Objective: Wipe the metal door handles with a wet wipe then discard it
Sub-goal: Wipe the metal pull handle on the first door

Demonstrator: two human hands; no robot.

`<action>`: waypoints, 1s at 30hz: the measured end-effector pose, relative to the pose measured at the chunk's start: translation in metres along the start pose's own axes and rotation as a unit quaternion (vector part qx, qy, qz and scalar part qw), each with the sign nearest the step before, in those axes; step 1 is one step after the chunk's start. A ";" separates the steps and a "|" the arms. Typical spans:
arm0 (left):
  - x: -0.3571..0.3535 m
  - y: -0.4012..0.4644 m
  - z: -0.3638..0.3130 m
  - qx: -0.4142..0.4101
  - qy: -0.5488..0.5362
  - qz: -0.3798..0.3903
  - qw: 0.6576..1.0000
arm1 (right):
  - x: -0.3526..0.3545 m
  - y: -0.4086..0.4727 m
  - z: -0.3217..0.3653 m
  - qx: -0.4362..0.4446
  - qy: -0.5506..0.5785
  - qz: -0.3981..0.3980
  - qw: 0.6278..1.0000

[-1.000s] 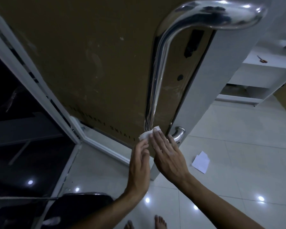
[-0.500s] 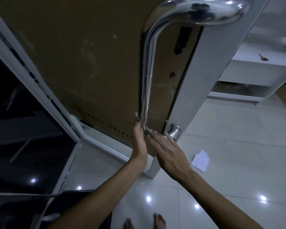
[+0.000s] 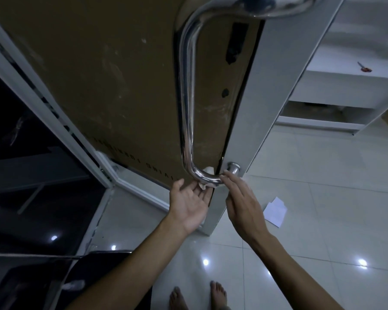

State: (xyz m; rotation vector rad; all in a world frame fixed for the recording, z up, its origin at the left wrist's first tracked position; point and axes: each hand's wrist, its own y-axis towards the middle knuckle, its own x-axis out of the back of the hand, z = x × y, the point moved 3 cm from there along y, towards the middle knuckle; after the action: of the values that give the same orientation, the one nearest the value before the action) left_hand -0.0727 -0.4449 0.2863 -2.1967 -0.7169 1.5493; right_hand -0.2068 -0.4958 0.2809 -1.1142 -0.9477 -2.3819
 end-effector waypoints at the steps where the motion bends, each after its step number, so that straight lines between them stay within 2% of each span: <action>1: 0.000 -0.002 0.001 -0.011 0.001 -0.009 1.000 | 0.000 -0.001 0.000 -0.002 0.005 0.003 1.000; 6: -0.003 -0.012 0.002 -0.128 0.100 -0.019 0.987 | 0.001 -0.002 0.001 -0.011 0.029 0.015 0.999; 9: -0.009 -0.015 -0.005 -0.213 0.217 -0.016 0.953 | 0.000 -0.001 -0.001 -0.013 0.042 0.020 0.999; 11: -0.014 -0.013 -0.010 -0.275 0.307 -0.006 0.911 | 0.000 -0.001 -0.001 -0.011 0.048 0.020 0.999; 15: -0.014 -0.012 -0.006 -0.362 0.476 0.029 0.801 | 0.000 -0.001 -0.001 -0.013 0.062 0.021 0.998; 20: 0.008 -0.004 0.010 -0.440 0.657 0.011 0.613 | 0.004 0.002 -0.003 -0.018 0.064 0.022 0.998; 25: 0.026 0.013 0.008 -0.453 0.763 -0.047 0.458 | 0.009 0.006 -0.006 -0.018 0.068 0.007 0.997; 30: 0.045 0.021 0.003 -0.420 0.867 -0.060 0.262 | 0.010 0.008 -0.011 -0.029 0.077 0.012 0.997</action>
State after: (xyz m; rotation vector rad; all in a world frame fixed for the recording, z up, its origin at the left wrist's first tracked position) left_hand -0.0594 -0.4354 0.2391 -2.3613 -0.6007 -2.0679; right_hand -0.2142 -0.5091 0.2867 -0.9411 -0.8143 -2.4485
